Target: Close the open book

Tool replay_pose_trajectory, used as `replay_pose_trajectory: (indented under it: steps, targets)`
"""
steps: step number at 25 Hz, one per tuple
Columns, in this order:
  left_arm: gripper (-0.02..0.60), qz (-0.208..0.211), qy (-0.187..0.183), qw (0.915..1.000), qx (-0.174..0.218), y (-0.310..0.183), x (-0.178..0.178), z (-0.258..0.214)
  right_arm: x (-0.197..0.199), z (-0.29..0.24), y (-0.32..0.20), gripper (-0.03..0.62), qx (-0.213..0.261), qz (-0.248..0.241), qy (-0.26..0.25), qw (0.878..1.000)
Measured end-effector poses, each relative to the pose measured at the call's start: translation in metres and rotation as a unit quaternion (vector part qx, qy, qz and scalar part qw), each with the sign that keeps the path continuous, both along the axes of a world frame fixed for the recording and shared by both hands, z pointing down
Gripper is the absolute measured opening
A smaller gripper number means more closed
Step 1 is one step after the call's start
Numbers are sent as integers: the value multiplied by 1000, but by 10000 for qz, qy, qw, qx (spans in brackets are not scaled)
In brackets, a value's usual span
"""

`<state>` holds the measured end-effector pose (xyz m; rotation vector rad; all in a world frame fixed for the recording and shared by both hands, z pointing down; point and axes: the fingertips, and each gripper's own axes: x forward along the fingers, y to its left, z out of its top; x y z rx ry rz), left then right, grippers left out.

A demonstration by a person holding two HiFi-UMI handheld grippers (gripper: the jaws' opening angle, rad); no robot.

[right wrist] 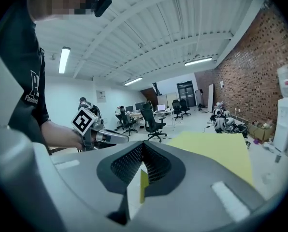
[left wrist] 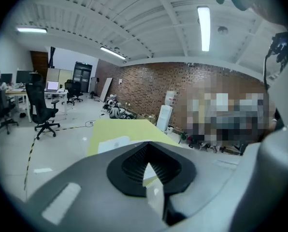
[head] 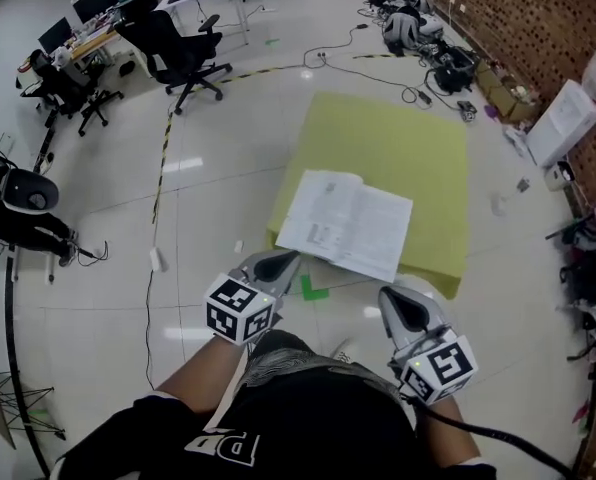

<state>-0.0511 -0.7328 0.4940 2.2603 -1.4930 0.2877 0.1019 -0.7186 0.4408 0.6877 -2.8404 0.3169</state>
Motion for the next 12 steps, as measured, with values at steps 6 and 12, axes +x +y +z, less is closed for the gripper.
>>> replay_pose_trajectory:
  steps: [6, 12]
  targets:
    - [8, -555, 401, 9972, -288, -14, -22, 20, 15, 21, -12, 6, -314, -18, 28, 9995]
    - [9, -701, 485, 9934, -769, -42, -58, 63, -2, 36, -35, 6, -455, 89, 138, 9988]
